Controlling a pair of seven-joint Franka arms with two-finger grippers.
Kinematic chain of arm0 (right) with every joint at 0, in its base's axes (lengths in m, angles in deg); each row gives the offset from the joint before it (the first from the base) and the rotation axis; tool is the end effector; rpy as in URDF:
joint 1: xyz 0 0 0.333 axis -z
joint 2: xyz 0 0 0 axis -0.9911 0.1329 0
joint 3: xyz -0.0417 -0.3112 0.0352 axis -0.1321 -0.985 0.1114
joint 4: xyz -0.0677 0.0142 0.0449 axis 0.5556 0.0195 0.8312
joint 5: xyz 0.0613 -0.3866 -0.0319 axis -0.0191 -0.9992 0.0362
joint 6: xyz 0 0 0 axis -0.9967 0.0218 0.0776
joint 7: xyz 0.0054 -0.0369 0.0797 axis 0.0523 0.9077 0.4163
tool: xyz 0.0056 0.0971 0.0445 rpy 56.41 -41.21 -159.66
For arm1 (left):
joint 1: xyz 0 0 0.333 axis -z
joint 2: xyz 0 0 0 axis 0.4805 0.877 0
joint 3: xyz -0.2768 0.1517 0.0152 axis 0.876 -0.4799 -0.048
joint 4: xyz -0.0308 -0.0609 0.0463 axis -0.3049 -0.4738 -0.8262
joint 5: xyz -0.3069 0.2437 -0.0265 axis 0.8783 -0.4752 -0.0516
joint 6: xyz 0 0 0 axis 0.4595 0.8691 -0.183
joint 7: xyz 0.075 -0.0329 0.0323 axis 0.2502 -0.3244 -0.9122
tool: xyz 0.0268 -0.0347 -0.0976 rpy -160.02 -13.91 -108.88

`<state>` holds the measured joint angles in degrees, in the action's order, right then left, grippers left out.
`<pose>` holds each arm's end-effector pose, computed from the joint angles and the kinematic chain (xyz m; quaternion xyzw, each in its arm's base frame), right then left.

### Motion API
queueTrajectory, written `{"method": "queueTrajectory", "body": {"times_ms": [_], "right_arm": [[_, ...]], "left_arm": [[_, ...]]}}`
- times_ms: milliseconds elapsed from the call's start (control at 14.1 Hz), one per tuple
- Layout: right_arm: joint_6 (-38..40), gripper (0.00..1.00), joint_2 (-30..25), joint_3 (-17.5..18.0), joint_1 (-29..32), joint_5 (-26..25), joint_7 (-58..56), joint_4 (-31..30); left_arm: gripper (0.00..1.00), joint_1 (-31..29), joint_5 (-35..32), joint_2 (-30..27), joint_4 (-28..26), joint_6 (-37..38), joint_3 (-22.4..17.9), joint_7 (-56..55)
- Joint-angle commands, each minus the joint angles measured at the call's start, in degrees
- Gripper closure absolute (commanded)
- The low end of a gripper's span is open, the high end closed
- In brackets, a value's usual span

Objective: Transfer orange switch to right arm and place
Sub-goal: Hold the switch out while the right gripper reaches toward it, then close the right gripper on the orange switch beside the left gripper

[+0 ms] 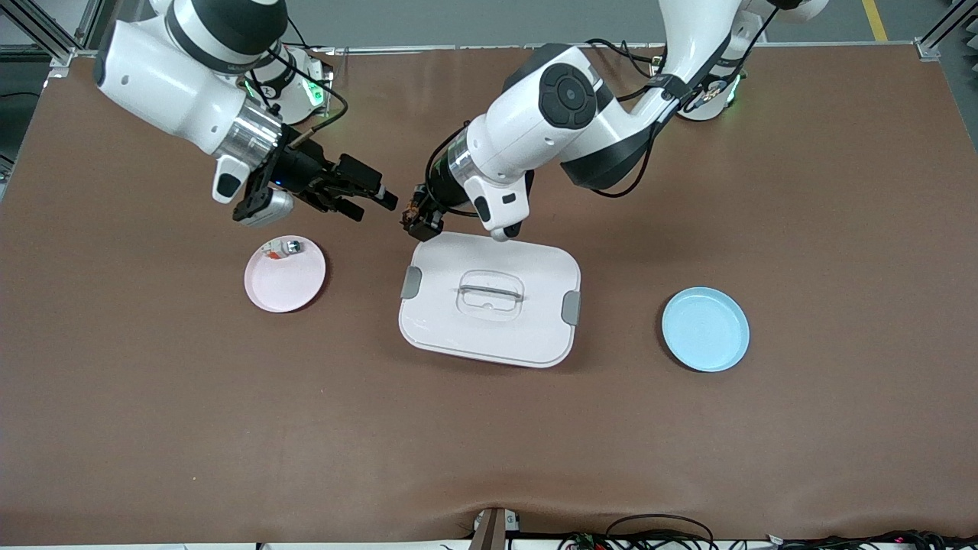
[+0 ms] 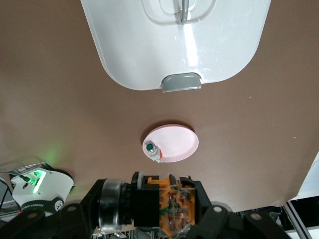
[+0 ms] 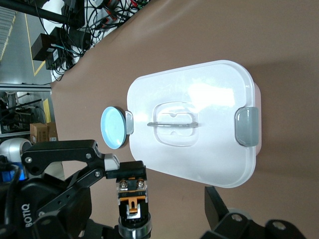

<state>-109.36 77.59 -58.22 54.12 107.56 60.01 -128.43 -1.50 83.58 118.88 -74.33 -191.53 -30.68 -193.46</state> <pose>0.4920 0.2567 0.5070 -0.9236 0.1086 -0.0548 0.3634 0.5061 -0.5422 0.4918 0.7599 0.5737 -0.2109 0.2214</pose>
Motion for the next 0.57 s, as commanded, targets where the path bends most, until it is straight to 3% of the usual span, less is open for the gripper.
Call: {"method": "queueTrajectory", "body": {"times_ms": [0, 497], "right_arm": [[-4.85, 0.00, -1.72, -0.65, -3.38, 3.34, 0.23, -3.75], [-8.37, 0.00, -1.46, -0.65, -6.29, 3.97, 0.41, -4.64]], "left_arm": [[1.00, 0.91, 0.64, 0.62, 1.48, -0.04, -0.70, -0.96], [1.00, 0.91, 0.64, 0.79, 1.65, -1.19, -0.70, -0.96]]}}
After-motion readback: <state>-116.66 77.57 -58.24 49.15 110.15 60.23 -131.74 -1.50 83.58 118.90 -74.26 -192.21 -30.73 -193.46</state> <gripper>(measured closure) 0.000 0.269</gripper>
